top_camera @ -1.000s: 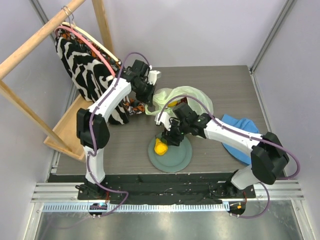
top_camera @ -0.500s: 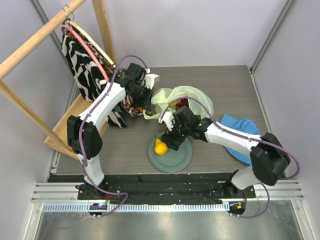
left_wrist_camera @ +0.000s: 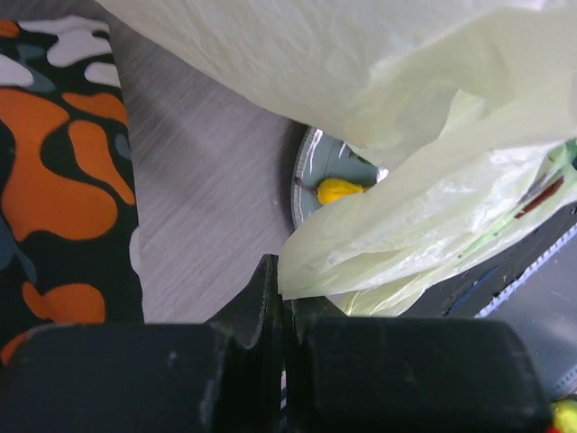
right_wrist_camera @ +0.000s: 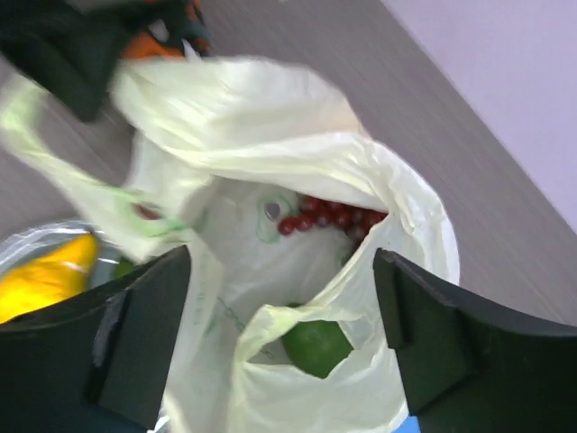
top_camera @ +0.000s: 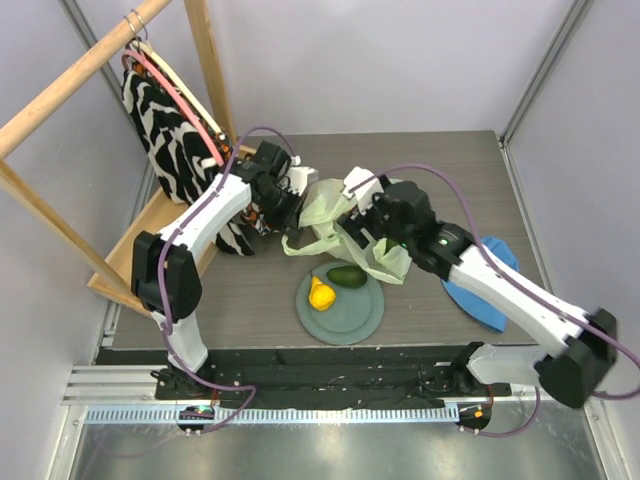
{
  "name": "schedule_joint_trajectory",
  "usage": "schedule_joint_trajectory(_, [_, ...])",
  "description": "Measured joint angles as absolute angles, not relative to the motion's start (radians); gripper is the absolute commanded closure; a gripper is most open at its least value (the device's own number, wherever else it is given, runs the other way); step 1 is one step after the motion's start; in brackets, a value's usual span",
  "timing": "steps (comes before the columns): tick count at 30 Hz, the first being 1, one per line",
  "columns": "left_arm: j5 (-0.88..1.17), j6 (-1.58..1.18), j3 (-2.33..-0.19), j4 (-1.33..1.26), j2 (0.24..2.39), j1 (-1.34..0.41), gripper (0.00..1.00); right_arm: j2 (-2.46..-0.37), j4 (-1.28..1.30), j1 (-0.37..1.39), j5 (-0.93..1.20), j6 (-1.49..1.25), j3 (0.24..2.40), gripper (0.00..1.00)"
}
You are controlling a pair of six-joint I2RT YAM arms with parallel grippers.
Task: Take the fake fruits out of the plastic bag
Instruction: Adjust the plastic bag at the center of the board.
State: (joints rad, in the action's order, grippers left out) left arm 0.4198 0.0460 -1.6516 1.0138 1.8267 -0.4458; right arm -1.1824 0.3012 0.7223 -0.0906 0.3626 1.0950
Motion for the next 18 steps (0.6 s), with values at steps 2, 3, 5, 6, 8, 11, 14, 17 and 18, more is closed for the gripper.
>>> schedule_joint_trajectory(2, [0.42,0.057,-1.62,1.015,1.805,-0.446,1.0,-1.277,0.285,0.691,-0.112,0.364,1.096,0.31])
schedule_joint_trajectory(3, [0.42,0.06,-1.608,1.016,1.795,-0.446,1.0,-1.335,0.286,0.675,-0.113,0.366,1.096,0.37])
schedule_joint_trajectory(5, [0.42,0.064,-1.585,1.019,1.769,-0.446,1.0,-1.421,0.296,0.653,-0.11,0.369,1.095,0.39])
schedule_joint_trajectory(6, [0.42,0.068,-1.58,1.024,1.757,-0.446,1.0,-1.457,0.3,0.643,-0.108,0.371,1.096,0.41])
schedule_joint_trajectory(8, [0.421,0.084,-1.58,1.031,1.74,-0.446,1.0,-1.511,0.307,0.635,-0.102,0.371,1.098,0.42])
schedule_joint_trajectory(11, [0.424,0.117,-1.6,1.054,1.736,-0.447,1.0,-1.588,0.32,0.63,-0.09,0.368,1.142,0.43])
schedule_joint_trajectory(14, [0.435,0.149,-1.632,1.084,1.736,-0.448,1.0,-1.677,0.301,0.617,-0.081,0.356,1.223,0.36])
schedule_joint_trajectory(17, [0.458,0.17,-1.643,1.098,1.734,-0.449,1.0,-1.755,0.256,0.585,-0.089,0.34,1.287,0.36])
schedule_joint_trajectory(18, [0.462,0.173,-1.643,1.104,1.733,-0.449,1.0,-1.771,0.243,0.573,-0.095,0.338,1.298,0.36])
